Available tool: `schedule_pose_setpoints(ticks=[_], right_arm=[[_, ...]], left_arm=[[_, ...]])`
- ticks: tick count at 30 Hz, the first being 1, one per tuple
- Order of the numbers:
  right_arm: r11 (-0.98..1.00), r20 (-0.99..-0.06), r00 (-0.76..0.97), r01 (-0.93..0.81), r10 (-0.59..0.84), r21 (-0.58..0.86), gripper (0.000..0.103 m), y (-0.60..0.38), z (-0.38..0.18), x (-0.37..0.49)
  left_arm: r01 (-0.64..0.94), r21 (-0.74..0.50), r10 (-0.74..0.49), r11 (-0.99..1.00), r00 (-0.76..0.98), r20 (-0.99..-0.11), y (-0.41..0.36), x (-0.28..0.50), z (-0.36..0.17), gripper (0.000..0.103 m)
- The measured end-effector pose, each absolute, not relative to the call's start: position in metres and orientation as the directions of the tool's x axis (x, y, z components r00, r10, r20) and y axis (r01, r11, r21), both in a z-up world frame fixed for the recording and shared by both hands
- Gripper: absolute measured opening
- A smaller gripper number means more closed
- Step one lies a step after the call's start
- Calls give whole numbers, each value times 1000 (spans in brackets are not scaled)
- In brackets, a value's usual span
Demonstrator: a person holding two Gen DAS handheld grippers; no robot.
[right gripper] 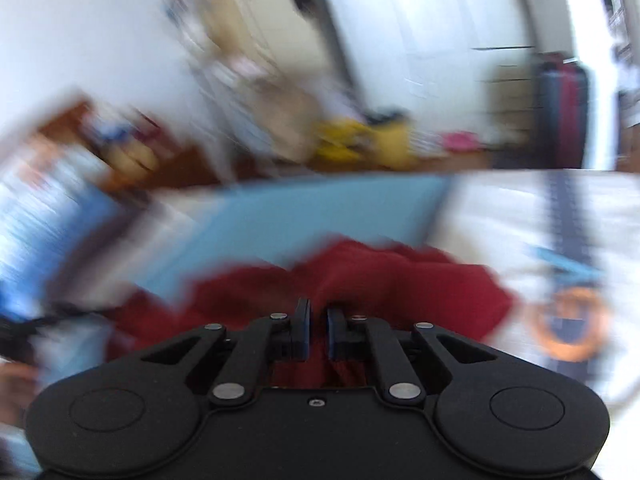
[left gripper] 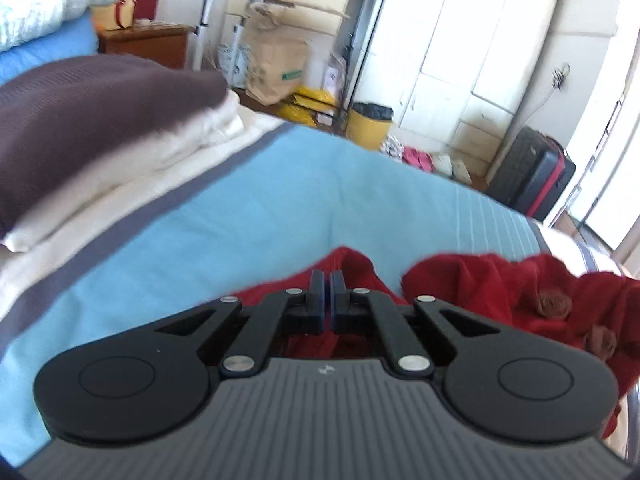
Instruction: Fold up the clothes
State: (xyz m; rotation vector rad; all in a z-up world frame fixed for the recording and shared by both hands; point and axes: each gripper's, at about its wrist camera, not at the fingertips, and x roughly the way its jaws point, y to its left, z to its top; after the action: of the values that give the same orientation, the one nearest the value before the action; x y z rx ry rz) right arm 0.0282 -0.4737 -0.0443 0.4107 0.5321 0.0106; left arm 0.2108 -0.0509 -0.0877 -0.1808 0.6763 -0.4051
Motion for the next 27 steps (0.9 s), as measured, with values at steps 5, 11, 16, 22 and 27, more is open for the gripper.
schedule_pose_setpoints(ticks=[5,11,16,22,27], right_arm=[[875,-410,899,71,151,478,10,-479,-17,4],[884,-422,906,176,26,433,10,-487,-12,-12],[887,-411,911,188,2,421,10,-488,-7,-6],[889,-403,914,141,52,435,10,-483,-10,-1],[882,-439,895,141,81,449,10,-487,-19,5]], left_arm=[[416,-321,-525,851,640,-561,-67,196,-79,5],[584,-182,-575,791,608,-548,-123,157,-85,12],[674,-116,-578,729,517,-631,-162,143,-97,62],[616,-16,-502,788,627,-596,-182,154,-108,61],[545,-28,-468,838,692,-549,-175,171,-109,15]])
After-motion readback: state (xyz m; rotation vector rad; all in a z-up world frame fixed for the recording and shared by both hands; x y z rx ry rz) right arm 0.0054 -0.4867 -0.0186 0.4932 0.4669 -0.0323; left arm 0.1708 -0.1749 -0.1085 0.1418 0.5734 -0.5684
